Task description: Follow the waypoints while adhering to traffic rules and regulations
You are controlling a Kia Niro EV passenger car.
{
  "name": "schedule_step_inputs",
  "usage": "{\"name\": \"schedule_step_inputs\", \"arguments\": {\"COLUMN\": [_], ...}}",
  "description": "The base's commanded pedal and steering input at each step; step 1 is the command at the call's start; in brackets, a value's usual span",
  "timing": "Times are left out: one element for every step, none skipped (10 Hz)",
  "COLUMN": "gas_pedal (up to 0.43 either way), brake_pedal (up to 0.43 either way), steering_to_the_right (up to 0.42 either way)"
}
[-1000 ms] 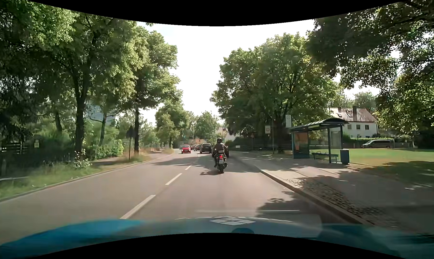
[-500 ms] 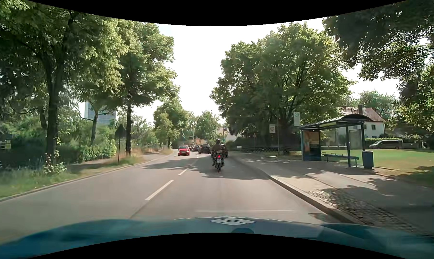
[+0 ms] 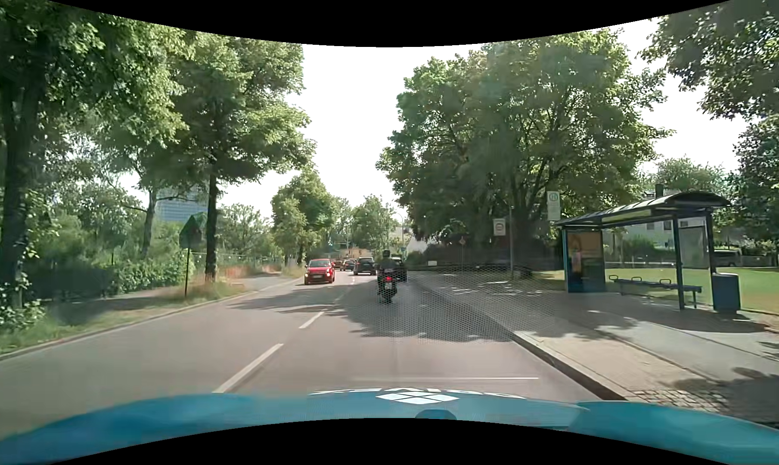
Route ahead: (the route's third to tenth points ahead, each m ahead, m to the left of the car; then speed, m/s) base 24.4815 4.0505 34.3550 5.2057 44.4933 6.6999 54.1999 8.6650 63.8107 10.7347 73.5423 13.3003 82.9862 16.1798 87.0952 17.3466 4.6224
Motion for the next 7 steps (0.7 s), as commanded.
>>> {"name": "schedule_step_inputs", "arguments": {"gas_pedal": [0.189, 0.197, 0.209, 0.22, 0.22, 0.22, 0.22], "brake_pedal": [0.0, 0.0, 0.0, 0.0, 0.0, 0.0, 0.0], "steering_to_the_right": [-0.012, -0.012, -0.012, -0.012, -0.014, -0.016, -0.018]}}
